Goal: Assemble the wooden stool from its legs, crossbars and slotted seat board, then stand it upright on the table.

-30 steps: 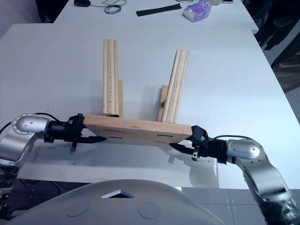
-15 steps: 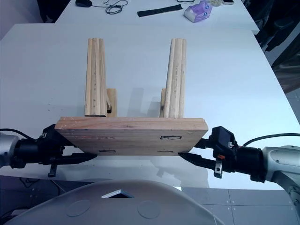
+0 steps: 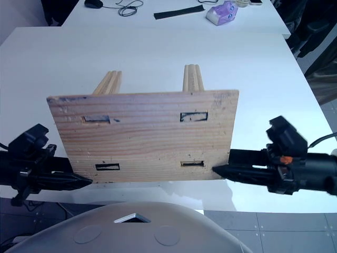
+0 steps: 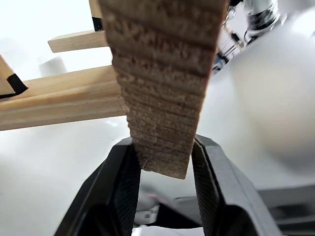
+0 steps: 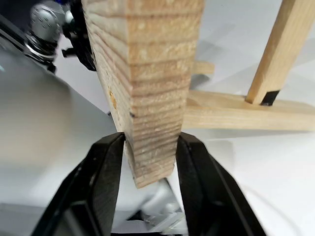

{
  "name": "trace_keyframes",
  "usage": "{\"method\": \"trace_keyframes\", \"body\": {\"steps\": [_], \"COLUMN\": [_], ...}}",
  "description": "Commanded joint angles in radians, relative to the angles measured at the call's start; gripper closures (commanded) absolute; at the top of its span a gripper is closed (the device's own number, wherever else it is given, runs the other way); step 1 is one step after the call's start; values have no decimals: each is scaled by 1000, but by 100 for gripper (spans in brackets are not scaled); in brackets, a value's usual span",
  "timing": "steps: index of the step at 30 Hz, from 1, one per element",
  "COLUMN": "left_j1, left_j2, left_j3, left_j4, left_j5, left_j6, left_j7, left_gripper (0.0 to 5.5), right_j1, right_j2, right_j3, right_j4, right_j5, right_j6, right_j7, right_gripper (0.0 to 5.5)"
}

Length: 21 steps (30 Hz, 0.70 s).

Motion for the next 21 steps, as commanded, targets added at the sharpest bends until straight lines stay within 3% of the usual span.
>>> {"method": "trace_keyframes", "body": {"steps": [1, 5, 7, 9, 16, 21], "left_j1": [-136, -257, -501, -627, -786, -954], "left_j2": [289, 377, 266, 235, 281, 164], "left_j3": [-74, -265, -457, -563, -749, -886], "left_j4": [128, 216, 280, 328, 430, 517], "left_j5": [-275, -281, -281, -281, -281, -281], "left_j6": [-16, -68, 10, 90, 297, 340], "left_j7": [185, 149, 220, 231, 157, 270], "left_gripper": [403, 403, 403, 403, 401, 401], "right_j1": [-63, -118, -150, -167, -221, -116], "right_j2": [-188, -321, -406, -512, -714, -754], "right_j3": [-22, 83, 154, 209, 332, 369], "right_j4": [77, 219, 305, 416, 577, 595], "right_j5": [210, 210, 210, 210, 210, 210], "right_j6": [93, 158, 190, 250, 372, 277], "right_j7": [23, 87, 146, 239, 440, 439], "right_gripper": [389, 389, 389, 389, 389, 389]}}
